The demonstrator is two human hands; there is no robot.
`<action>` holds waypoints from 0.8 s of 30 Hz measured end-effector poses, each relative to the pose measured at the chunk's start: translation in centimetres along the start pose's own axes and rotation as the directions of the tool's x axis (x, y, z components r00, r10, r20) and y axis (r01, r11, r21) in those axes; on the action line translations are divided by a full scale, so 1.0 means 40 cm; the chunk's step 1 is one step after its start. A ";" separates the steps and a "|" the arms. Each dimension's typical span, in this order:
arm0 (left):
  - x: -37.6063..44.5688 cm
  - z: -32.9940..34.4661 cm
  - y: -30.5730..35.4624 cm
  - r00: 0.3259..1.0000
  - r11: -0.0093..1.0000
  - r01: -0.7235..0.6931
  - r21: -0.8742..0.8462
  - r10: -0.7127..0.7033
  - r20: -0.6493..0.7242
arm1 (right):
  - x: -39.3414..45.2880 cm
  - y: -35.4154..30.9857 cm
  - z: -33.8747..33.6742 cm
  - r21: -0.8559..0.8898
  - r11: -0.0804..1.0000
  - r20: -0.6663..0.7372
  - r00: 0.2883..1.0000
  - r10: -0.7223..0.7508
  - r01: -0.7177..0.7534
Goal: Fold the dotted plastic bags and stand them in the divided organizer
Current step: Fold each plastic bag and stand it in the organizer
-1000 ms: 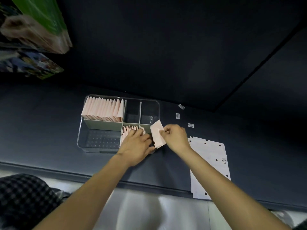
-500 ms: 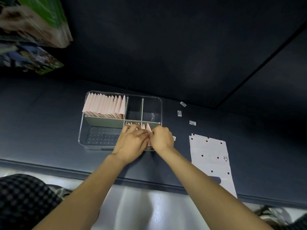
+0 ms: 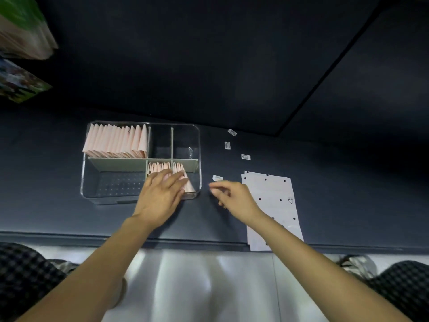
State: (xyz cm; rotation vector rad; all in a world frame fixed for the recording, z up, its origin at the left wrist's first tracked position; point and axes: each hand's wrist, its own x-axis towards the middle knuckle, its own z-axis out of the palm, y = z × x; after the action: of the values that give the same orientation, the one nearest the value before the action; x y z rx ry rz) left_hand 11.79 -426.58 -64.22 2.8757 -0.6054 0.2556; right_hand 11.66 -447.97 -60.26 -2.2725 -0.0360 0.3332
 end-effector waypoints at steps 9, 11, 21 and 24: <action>0.015 -0.006 0.186 0.983 0.975 -0.159 -0.155 0.142 -0.114 | -0.279 0.384 -0.195 -0.485 0.874 0.115 0.990 0.085 -0.018; 0.004 0.025 0.261 0.968 0.939 -0.248 -0.239 0.249 -0.023 | -0.303 0.412 -0.187 -0.514 0.857 0.127 0.991 0.051 0.022; -0.066 0.154 0.427 0.886 0.942 -0.188 -0.278 0.285 0.365 | -0.317 0.402 -0.154 -0.617 0.739 -0.031 0.930 -0.366 0.271; -0.063 0.144 0.450 0.933 0.942 -0.228 -0.246 0.284 0.221 | -0.320 0.405 -0.147 -0.602 0.750 -0.038 0.929 -0.369 0.273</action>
State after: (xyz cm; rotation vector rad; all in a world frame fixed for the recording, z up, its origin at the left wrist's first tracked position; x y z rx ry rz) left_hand 2.81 -443.05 -67.60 2.6319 -0.9940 -0.1412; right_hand -0.53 -464.75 -65.70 -2.8388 -0.5173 -0.0629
